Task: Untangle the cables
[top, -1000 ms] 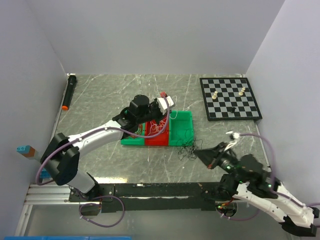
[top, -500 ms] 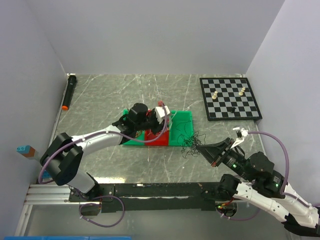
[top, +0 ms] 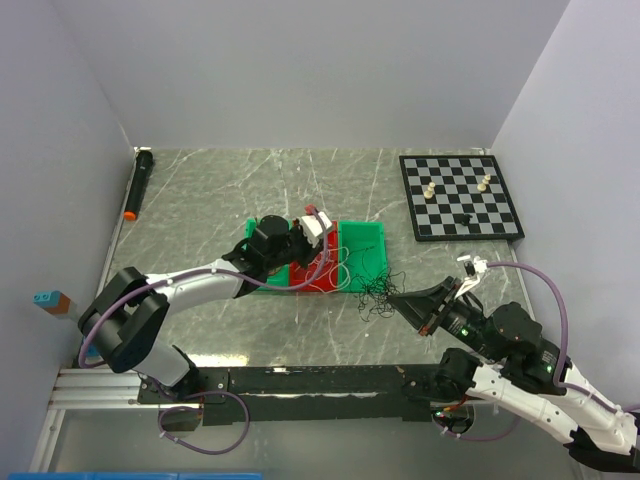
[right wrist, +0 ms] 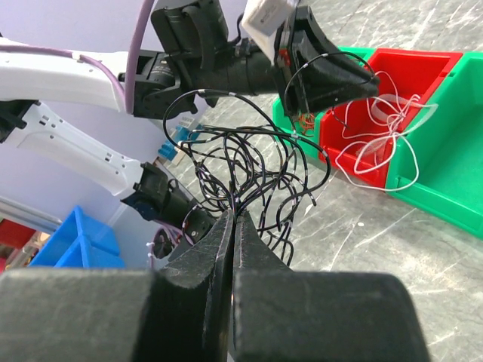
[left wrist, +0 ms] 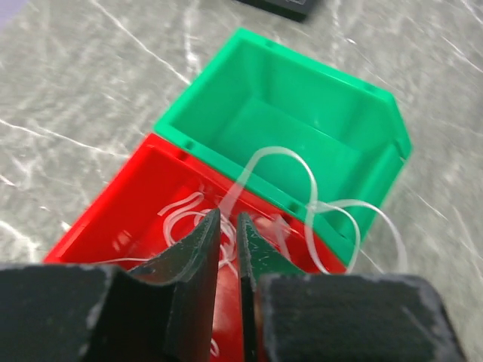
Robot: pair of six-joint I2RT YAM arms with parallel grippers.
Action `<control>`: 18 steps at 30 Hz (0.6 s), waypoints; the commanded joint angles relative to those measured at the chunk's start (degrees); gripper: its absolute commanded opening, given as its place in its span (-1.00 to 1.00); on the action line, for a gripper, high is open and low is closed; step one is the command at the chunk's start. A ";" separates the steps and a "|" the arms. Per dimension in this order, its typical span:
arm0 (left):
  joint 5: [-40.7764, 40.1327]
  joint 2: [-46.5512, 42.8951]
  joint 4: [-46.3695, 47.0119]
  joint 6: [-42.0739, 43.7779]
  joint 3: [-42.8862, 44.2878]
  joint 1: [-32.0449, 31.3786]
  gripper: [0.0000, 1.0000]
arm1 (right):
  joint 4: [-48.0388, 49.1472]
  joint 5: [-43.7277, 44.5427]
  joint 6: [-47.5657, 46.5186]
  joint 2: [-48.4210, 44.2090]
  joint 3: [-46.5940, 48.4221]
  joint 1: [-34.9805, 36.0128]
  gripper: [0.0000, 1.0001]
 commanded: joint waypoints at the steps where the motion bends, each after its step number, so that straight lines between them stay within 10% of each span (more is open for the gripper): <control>1: -2.65 -2.50 4.02 -0.34 1.15 0.29 -0.63 | 1.16 -0.37 -0.07 0.43 -0.17 0.36 -1.00; 7: -7.39 -4.17 2.88 -2.18 1.94 0.90 -0.86 | -0.16 1.12 -0.07 -0.53 0.18 0.28 -1.00; 13: 20.51 -10.05 -11.51 14.54 3.17 0.12 0.00 | -0.95 1.92 0.20 -1.06 -0.08 0.36 -1.00; 18: 24.43 -9.10 -35.87 39.88 4.14 -5.33 0.37 | -0.86 2.62 -0.33 -0.80 0.18 0.28 -1.00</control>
